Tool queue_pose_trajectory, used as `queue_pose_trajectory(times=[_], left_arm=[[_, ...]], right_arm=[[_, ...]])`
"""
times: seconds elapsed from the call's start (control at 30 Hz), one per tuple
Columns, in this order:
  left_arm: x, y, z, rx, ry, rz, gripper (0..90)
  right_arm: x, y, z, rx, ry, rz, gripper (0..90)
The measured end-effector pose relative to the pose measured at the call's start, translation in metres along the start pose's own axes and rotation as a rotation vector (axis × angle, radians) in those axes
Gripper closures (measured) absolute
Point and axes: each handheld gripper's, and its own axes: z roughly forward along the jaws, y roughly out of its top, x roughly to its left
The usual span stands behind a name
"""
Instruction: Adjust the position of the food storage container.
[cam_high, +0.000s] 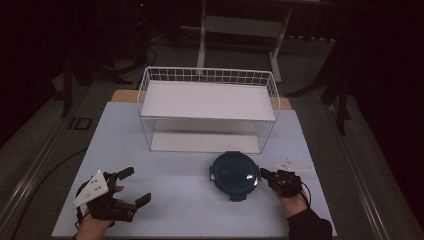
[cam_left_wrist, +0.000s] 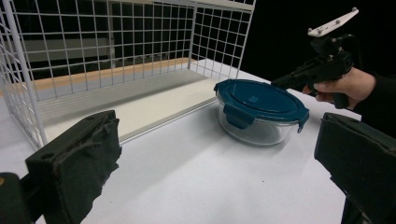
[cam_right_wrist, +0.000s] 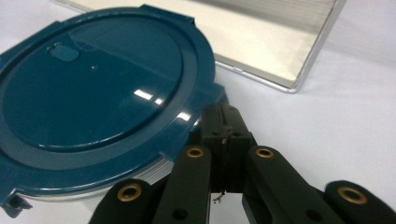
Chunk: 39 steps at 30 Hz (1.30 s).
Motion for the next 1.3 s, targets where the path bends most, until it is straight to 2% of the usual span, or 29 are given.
queue_pose_trajectory(times=[0.33, 0.87, 1.13, 1.2, 1.3], left_arm=[[-0.003, -0.001, 0.005, 0.016, -0.014, 0.011, 0.4], [-0.004, -0.001, 0.006, 0.022, -0.022, 0.012, 0.4], [-0.004, -0.002, 0.007, 0.024, -0.026, 0.009, 0.5], [-0.005, -0.002, 0.007, 0.025, -0.028, 0.011, 0.5], [-0.004, -0.002, 0.007, 0.025, -0.025, 0.008, 0.5]], right_arm=[[0.003, 0.004, 0.007, -0.001, -0.02, 0.007, 90.0], [0.032, 0.016, 0.025, 0.0, 0.05, -0.041, 90.0], [0.037, 0.018, 0.028, -0.002, 0.086, -0.036, 90.0], [0.036, 0.016, 0.027, -0.014, 0.121, -0.035, 90.0], [0.036, 0.016, 0.027, -0.016, 0.113, -0.008, 90.0]])
